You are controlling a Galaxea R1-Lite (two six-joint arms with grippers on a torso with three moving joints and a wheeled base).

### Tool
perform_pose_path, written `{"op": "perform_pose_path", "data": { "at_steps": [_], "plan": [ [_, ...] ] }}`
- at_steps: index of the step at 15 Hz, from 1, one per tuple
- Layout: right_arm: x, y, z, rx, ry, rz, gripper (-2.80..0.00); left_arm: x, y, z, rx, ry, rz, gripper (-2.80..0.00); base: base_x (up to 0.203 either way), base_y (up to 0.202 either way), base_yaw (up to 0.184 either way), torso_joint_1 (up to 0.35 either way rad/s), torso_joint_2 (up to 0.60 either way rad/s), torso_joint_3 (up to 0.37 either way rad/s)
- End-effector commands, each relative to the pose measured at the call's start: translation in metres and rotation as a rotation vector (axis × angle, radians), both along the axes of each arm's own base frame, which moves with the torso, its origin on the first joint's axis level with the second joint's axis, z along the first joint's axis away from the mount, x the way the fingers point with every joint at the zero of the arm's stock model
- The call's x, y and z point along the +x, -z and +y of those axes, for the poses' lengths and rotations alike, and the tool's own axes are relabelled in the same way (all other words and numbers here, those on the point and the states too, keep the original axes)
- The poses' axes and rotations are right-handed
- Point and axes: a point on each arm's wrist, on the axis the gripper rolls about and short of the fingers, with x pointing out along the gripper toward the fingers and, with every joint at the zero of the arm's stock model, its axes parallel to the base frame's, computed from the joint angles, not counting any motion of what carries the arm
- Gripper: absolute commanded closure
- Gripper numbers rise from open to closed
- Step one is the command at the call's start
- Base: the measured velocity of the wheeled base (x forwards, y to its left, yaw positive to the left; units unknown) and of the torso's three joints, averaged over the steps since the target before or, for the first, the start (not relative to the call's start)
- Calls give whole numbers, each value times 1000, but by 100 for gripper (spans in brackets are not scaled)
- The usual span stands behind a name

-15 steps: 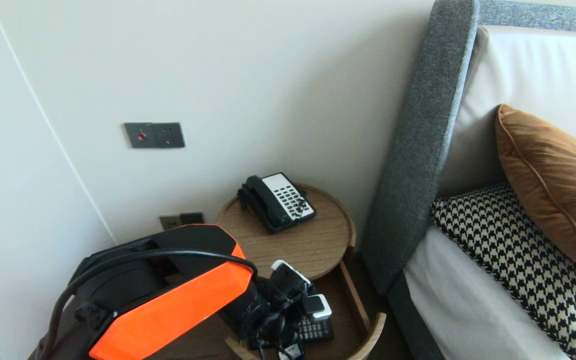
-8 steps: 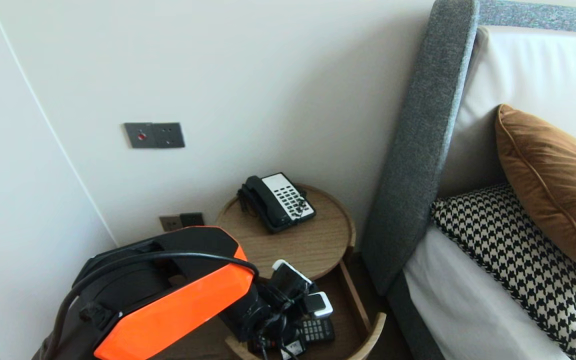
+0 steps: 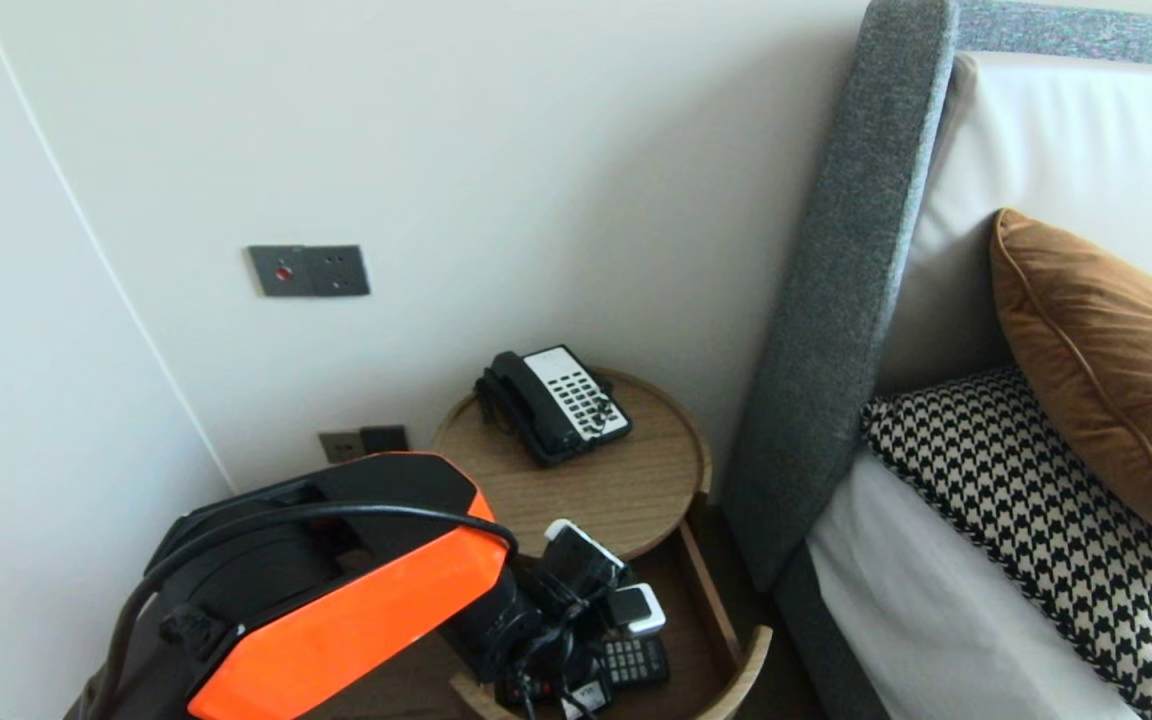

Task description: Take the remote control out of the drawer one by one and place them on the table

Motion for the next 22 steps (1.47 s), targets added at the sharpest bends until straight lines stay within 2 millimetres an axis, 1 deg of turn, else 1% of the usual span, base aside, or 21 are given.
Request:
{"op": "perform_pose_path", "data": {
  "at_steps": [1,3,6,10,12,17,20,22],
  "plan": [
    [0,0,0,0,0,-5,0,1,-2,-1,-7,-1,-8,0,0,0,0,0,0,0],
    [0,0,0,0,0,-5,0,2,-10,-2,-24,-6,-21,0,0,0,0,0,0,0],
    [0,0,0,0,0,-5,0,5,-34,-6,-47,-14,-34,0,0,0,0,0,0,0],
    [0,0,0,0,0,-5,0,-2,-55,-8,-63,2,-47,0,0,0,0,0,0,0],
    [0,0,0,0,0,-5,0,-1,-67,-9,-85,1,-67,0,0,0,0,0,0,0],
    [0,0,0,0,0,-5,0,-4,-90,-5,-96,-23,-104,0,0,0,0,0,0,0],
    [0,0,0,0,0,-5,0,-7,-109,-2,-108,-29,-110,0,0,0,0,0,0,0],
    [0,0,0,0,0,-5,0,-6,-120,-4,-131,-54,-111,0,0,0,0,0,0,0]
  ]
}}
